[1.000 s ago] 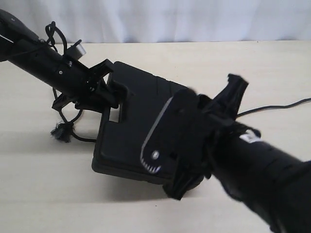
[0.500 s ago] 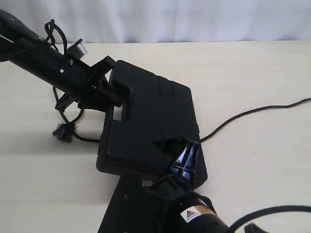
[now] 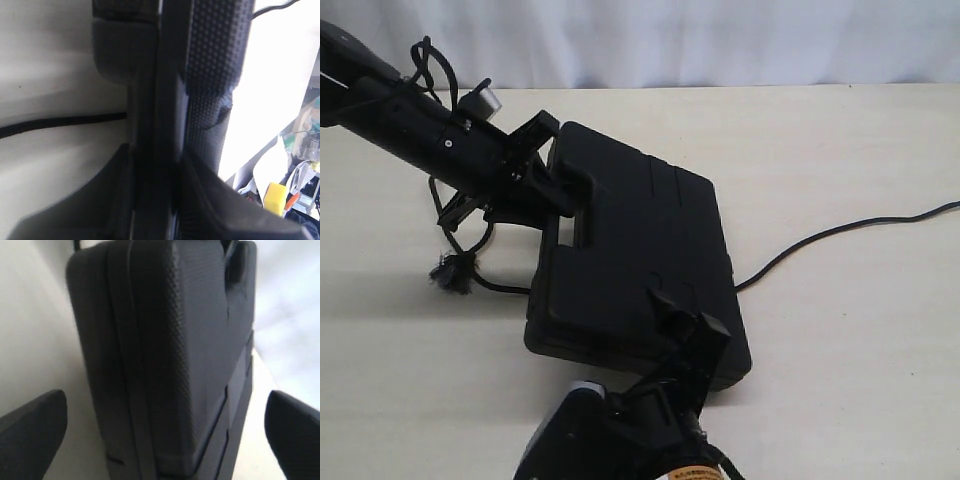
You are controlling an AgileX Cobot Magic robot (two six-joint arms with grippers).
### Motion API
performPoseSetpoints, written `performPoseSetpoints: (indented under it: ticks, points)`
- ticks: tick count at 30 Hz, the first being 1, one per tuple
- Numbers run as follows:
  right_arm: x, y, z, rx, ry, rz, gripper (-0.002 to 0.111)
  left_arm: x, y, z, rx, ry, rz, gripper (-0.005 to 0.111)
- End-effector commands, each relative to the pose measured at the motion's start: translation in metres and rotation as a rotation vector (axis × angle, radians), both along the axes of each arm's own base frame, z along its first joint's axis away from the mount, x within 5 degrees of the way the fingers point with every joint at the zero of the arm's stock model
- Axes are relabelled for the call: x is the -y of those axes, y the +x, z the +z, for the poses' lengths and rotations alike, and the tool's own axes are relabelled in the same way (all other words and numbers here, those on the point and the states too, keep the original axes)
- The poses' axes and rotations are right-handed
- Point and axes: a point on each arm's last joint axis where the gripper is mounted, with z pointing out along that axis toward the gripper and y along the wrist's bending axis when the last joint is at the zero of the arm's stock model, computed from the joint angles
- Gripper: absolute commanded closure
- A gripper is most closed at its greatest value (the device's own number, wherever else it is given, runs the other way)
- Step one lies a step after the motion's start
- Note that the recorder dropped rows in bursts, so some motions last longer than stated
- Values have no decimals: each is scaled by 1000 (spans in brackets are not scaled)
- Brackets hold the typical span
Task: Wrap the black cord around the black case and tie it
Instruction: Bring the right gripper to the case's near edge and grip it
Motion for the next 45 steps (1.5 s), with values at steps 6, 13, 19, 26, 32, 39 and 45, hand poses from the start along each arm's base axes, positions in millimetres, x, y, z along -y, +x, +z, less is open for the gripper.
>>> performPoseSetpoints:
  ticks: [6, 13, 19, 26, 32, 39, 45]
  points:
    - [-3, 7, -20, 97, 52, -7, 8, 4, 1, 13, 9, -71, 17, 107]
    - [3, 25, -24, 94, 71, -68, 24, 4, 1, 14, 4, -77, 9, 107]
    - [0, 25, -24, 100, 71, -44, 88, 3, 2, 13, 90, -52, -41, 107]
    - [-2, 25, -23, 107, 71, -14, 104, 2, 3, 12, 204, -18, -126, 107]
    - [-2, 25, -23, 101, 97, -24, 104, 2, 3, 12, 257, -6, -178, 106]
    - [-2, 24, -23, 86, 159, -45, 104, 3, 2, 11, 298, 9, -227, 77]
    - [-2, 24, -23, 85, 161, -46, 104, 3, 3, 12, 294, -7, -208, 54]
